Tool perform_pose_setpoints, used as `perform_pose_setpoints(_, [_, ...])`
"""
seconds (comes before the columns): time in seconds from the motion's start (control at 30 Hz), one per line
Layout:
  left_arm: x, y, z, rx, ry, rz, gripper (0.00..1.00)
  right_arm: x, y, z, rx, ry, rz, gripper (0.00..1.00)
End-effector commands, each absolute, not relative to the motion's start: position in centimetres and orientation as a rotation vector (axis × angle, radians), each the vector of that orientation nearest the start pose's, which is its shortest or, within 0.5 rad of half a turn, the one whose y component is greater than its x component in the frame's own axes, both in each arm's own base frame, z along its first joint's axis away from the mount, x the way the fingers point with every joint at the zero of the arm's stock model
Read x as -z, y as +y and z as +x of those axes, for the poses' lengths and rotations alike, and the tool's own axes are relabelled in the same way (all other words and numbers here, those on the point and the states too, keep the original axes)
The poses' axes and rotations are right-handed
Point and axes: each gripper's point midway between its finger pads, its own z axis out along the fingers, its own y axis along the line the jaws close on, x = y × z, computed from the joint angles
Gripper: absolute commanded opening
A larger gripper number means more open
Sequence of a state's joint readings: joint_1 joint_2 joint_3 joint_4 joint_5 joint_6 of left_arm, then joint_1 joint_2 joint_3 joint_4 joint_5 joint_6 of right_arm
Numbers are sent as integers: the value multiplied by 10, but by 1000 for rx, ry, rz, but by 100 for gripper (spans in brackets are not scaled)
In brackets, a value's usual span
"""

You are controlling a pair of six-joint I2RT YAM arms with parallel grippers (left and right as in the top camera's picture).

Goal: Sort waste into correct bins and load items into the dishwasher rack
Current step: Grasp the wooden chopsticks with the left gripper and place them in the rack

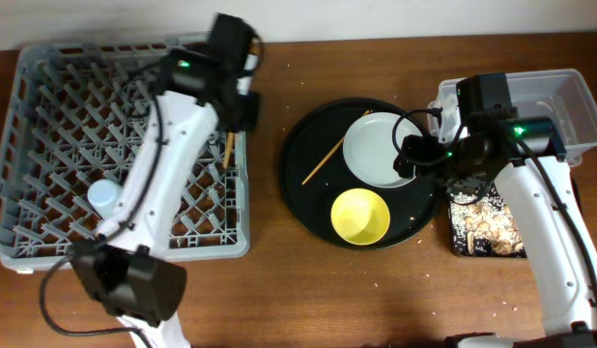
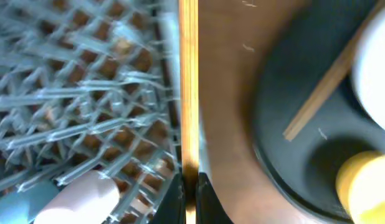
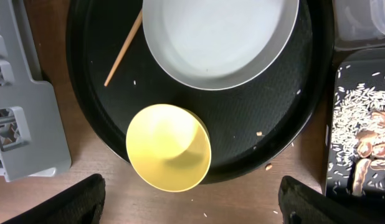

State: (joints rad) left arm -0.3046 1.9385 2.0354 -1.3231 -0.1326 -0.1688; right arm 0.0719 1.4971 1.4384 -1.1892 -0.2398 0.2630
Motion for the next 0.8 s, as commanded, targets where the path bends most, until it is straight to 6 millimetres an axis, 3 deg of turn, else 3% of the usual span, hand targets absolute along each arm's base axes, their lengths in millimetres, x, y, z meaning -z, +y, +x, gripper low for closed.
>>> perform_pose_setpoints(0.0, [-150,-82,434,-145,2832,-67,2,-192,64,321,-399,2833,221,90])
perform_pose_setpoints(0.07, [-129,-81,441,-138,2811,-78,7,-192,64,321,-399,2832,221,90])
perform_pose_setpoints(0.13, [-106,-81,436,-139,2833,-77,11,-192,64,323,-400,2826,219,90])
perform_pose_setpoints(0.2, [-102,-81,431,-142,2852,-81,13,-193,64,323,-400,2825,219,90])
perform_pose_setpoints(0.23, [-110,-84,431,-111,2850,-77,14,-193,64,323,-400,2825,219,90])
perform_pose_setpoints(0.27, [-123,-94,431,-28,2844,-60,17,-193,64,323,-400,2825,219,90])
perform_pose_setpoints(0.33, [-157,-143,435,309,2772,214,21,-192,64,322,-399,2826,219,90])
perform_pose_setpoints(0.37, [-159,-170,433,412,2716,415,21,-192,64,322,-399,2826,219,90])
perform_pose_setpoints(0.43, [-136,-213,424,408,2612,819,20,-193,64,324,-400,2820,218,90])
perform_pose_setpoints(0.53, [-77,-261,415,376,2586,1070,21,-193,64,326,-401,2813,216,91])
perform_pose_setpoints(0.63, [-28,-287,414,300,2587,1155,22,-194,65,327,-401,2806,215,94])
perform_pose_setpoints(0.77, [19,-290,405,141,2639,1211,22,-195,65,330,-403,2794,212,94])
